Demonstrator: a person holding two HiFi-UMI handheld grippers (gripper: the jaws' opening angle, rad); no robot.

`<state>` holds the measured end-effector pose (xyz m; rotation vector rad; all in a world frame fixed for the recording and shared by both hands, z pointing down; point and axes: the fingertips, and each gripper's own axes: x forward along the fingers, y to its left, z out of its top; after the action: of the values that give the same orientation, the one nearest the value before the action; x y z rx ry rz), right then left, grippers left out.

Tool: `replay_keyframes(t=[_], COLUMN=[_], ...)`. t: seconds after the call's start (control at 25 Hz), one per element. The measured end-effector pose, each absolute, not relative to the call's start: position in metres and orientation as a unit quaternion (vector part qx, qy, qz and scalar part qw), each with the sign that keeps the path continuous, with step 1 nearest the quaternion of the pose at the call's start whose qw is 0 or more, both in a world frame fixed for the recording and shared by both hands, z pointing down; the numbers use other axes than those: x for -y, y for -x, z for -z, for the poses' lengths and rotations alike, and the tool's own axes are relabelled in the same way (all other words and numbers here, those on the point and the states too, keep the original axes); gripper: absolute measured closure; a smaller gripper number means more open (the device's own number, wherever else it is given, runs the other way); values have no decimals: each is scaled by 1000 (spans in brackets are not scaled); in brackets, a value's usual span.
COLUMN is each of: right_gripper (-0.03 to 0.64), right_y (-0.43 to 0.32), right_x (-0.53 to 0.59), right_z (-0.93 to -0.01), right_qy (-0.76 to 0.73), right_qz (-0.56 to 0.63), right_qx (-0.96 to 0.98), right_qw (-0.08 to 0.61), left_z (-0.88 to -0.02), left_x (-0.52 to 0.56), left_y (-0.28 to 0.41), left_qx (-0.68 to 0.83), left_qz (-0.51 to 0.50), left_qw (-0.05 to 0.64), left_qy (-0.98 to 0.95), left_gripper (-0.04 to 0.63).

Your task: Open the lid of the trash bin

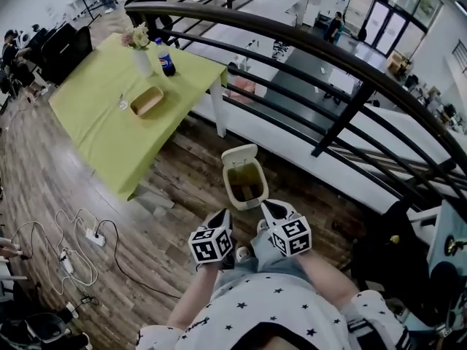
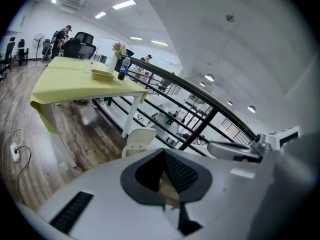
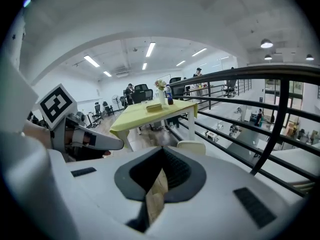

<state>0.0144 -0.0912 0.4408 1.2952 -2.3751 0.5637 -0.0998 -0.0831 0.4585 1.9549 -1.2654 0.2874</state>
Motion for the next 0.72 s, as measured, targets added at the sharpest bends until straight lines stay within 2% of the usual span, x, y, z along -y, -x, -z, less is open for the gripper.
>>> replay_keyframes(t=[0.72], right_gripper=[623], right_y=[-3], right_x=[63], right_z=[-403], right_qy=[-448], right_qz=[-186], right_qx=[861], right_qw=[156], left_z=[-425], left_x=[61], left_y=[121], left_qx=[515], left_qz=[-96], left_qw=[357], left_qy=[-773], left_gripper=[584])
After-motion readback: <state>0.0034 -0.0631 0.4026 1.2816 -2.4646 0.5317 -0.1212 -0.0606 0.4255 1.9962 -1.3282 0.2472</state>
